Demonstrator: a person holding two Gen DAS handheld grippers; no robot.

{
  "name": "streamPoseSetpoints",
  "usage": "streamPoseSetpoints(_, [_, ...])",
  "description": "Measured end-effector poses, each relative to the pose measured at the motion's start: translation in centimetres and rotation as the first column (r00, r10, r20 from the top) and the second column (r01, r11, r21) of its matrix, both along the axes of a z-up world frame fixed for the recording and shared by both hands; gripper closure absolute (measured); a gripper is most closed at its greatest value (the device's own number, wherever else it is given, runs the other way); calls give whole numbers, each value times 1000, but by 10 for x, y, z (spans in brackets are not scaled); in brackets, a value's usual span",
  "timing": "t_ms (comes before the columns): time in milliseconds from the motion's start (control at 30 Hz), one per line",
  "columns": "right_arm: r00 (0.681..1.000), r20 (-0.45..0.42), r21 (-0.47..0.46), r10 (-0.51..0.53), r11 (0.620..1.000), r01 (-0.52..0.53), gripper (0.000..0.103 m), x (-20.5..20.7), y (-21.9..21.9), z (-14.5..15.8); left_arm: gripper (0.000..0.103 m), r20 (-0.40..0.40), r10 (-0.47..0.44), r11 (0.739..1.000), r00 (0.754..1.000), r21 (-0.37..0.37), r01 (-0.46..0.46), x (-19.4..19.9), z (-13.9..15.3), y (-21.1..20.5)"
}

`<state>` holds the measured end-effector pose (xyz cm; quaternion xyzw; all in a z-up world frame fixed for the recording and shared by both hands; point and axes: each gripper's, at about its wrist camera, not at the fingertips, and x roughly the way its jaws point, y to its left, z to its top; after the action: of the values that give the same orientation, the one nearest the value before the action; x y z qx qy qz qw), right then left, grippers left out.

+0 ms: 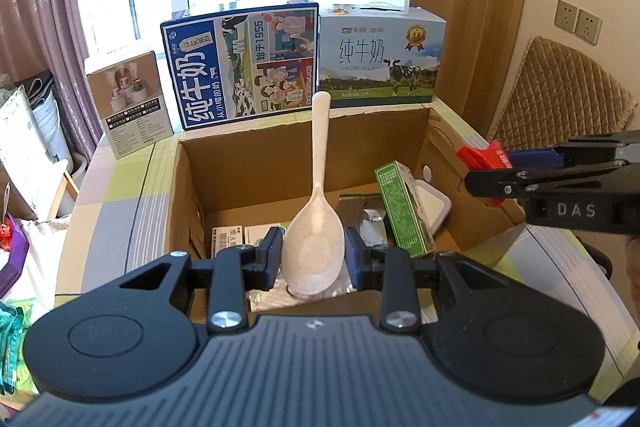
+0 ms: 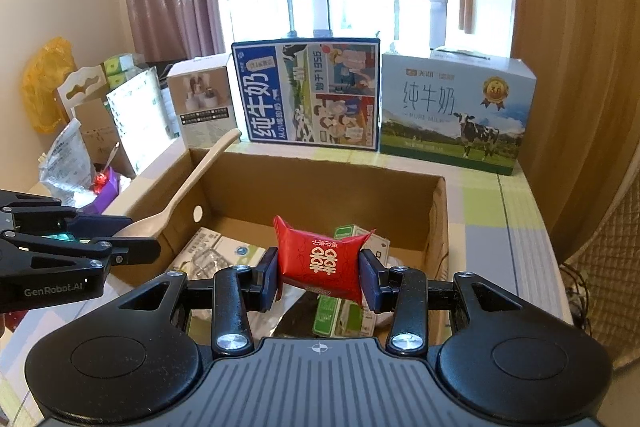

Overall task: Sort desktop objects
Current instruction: 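Open the left tool to drop the spoon while the right tool drops the candy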

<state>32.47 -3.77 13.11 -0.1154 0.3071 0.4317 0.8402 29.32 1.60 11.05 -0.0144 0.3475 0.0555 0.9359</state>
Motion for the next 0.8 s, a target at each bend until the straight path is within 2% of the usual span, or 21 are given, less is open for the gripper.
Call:
streamPoseSetpoints(367, [1000, -19, -19, 1, 1000, -2, 64, 13, 10, -17, 75, -25, 10, 1000, 1000, -12, -10, 25, -19, 14])
streamPoseSetpoints(800, [1000, -18, -27, 9, 1000, -10, 64, 20, 20, -24, 75, -36, 17, 1000, 999, -20, -18, 38, -34, 21])
